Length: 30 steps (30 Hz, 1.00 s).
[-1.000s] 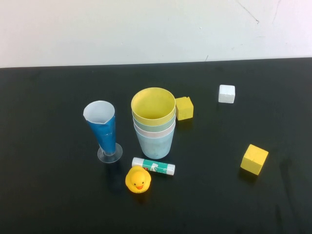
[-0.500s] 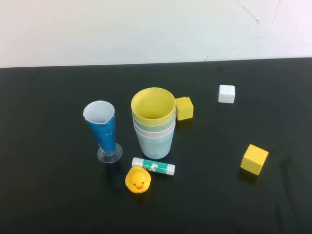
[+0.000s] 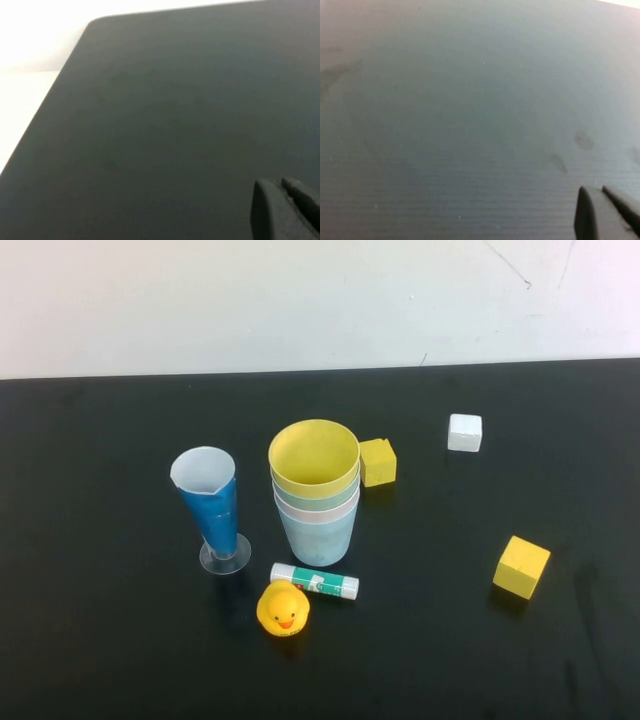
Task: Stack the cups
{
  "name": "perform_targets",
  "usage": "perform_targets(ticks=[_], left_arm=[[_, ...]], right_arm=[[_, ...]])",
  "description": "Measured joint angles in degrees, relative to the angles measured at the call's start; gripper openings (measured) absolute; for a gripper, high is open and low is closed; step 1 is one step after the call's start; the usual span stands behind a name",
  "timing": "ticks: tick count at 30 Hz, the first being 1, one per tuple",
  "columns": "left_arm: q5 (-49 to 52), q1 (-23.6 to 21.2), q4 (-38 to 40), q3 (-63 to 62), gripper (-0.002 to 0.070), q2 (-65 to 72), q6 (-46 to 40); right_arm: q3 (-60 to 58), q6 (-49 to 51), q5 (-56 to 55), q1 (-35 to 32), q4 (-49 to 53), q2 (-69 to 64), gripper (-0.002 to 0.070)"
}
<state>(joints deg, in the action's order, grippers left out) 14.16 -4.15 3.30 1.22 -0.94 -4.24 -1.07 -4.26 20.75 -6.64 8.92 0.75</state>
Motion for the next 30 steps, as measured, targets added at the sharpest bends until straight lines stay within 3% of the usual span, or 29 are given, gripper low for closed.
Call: perform_targets(ticks=[30], left_arm=[[1.4,1.0,-0.9,0.0,0.0001,0.0,-1.3]], right_arm=[[0.0,0.0,0.0,0.0,0.0,0.0,-0.0001]])
